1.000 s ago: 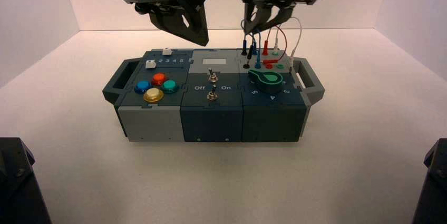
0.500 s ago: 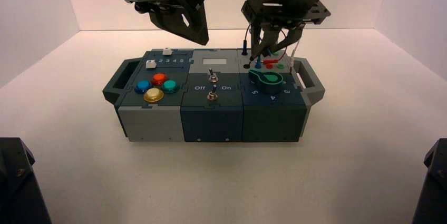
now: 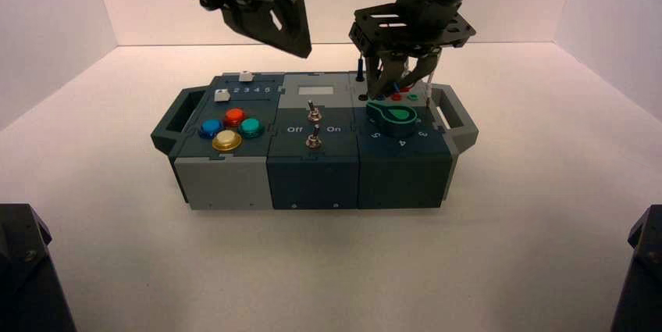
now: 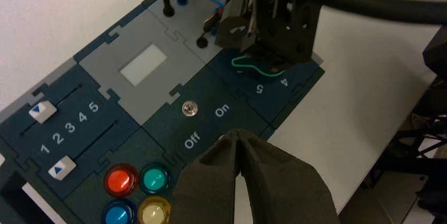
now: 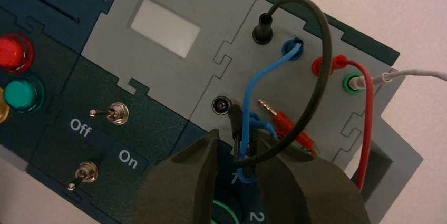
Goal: Pull the blue wire.
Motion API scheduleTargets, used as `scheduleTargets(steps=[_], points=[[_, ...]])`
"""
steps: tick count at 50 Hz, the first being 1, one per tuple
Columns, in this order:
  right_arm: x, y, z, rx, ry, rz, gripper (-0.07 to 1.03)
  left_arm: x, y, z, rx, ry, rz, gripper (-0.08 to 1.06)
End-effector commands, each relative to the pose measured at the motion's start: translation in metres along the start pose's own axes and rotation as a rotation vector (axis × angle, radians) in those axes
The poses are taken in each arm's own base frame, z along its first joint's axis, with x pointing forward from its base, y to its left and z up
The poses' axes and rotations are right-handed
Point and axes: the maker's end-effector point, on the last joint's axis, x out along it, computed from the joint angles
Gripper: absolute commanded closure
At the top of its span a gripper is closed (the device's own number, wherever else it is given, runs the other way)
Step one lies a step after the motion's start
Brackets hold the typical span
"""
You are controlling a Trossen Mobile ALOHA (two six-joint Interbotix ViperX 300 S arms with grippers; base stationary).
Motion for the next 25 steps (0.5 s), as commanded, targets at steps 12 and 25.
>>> scheduleTargets(steps=[12, 25], points=[[-0.0013, -0.0034, 0.0226, -0.027, -0.038, -0.013, 0.70, -0.0083, -0.0041, 0.0223, 0.008, -0.062, -0.010, 1.01], [-0.0032, -0.0056, 0.0202, -0.037, 0.003, -0.021, 0.70, -0.0083, -0.0040, 0.0223, 0.009, -0.062, -0.009, 1.01]])
